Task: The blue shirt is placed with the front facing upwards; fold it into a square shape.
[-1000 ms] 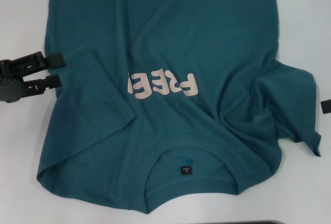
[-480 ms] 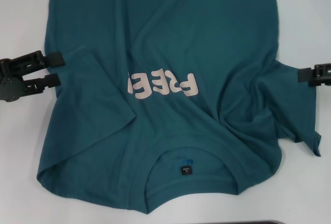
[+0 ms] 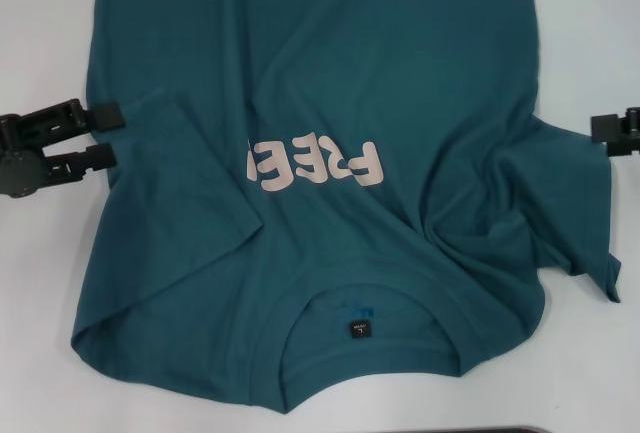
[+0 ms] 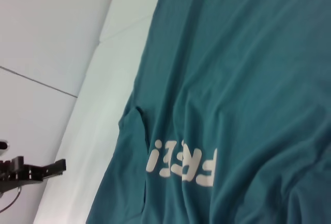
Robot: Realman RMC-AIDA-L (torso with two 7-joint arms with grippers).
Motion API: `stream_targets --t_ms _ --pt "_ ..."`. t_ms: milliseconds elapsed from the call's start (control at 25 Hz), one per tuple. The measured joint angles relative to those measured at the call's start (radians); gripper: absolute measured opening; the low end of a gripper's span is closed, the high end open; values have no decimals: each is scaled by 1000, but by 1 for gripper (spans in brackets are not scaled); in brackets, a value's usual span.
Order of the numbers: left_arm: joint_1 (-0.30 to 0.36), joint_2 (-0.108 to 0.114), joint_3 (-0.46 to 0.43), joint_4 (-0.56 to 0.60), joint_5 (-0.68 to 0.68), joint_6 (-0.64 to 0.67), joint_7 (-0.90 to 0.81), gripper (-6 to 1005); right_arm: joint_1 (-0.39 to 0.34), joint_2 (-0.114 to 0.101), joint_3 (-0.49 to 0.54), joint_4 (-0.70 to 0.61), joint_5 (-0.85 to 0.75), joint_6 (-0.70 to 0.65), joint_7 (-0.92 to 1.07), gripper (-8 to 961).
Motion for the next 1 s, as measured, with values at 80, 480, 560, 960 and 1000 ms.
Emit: stream_targets --t_ms 80,480,560,960,1000 --pt "0 0 1 0 -1 -1 -1 931 -5 -14 -1 -6 -1 -14 24 834" --pt "0 0 3 0 -2 -16 -11 932 -36 -59 -6 -7 -76 -34 80 832" --pt "0 0 2 0 -1 -19 -11 932 -41 -57 -8 -7 -99 -37 71 832" --pt "1 0 0 0 3 -33 -13 932 -73 -43 -7 3 -160 -50 64 829" --pt "1 0 0 0 3 -34 -13 932 -76 -40 -7 4 -161 -50 64 829"
